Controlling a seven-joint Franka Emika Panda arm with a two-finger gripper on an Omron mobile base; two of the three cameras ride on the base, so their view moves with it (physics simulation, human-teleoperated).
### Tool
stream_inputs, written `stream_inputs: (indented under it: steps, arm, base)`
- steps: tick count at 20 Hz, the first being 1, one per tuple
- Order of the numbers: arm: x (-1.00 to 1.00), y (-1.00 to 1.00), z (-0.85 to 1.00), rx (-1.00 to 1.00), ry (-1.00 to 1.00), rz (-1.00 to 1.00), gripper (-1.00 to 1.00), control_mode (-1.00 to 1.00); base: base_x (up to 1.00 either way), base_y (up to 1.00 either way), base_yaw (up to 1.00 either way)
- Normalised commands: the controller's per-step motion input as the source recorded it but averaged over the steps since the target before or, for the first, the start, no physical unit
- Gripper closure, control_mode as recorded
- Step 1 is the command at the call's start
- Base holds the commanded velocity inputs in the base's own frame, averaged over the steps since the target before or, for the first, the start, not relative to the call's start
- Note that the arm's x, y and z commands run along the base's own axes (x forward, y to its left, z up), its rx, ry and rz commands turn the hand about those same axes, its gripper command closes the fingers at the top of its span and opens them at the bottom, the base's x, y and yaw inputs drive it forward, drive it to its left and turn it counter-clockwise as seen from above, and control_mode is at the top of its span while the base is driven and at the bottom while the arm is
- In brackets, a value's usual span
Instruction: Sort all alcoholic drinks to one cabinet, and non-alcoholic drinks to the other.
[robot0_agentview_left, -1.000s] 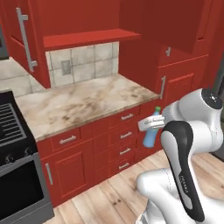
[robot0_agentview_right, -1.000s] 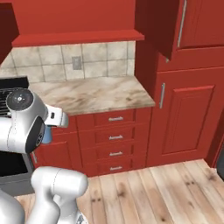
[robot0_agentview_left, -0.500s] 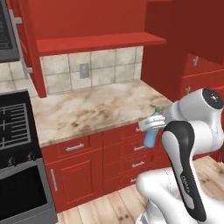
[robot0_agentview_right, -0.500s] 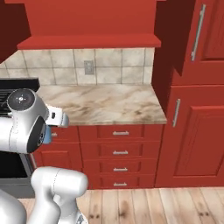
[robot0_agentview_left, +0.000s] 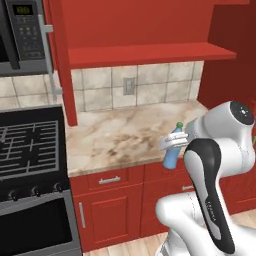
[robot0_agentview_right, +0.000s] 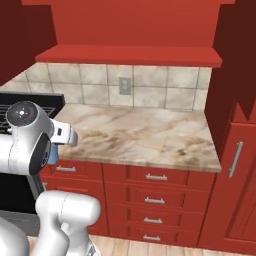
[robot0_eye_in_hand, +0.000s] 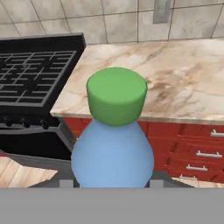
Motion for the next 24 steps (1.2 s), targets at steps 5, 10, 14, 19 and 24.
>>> stream_inputs:
  steps: [5,10,14,19,24]
  arm:
    - [0.0,0.0,0.0,0.0,0.0,0.0,1.0,1.0]
    - [0.0,0.0,0.0,0.0,0.0,0.0,1.0,1.0]
    - [0.0,0.0,0.0,0.0,0.0,0.0,1.0,1.0]
    - [0.0,-0.04,0.0,0.01,0.0,0.0,1.0,-1.0]
    - [0.0,-0.09,0.29,0.02,-0.11,0.0,1.0,-1.0]
  base:
    - [0.6,-0.2,0.15]
    - [0.26,-0.26,0.05]
    - [0.17,-0.26,0.0]
    - [0.06,-0.2,0.0]
    - [0.0,0.0,0.0]
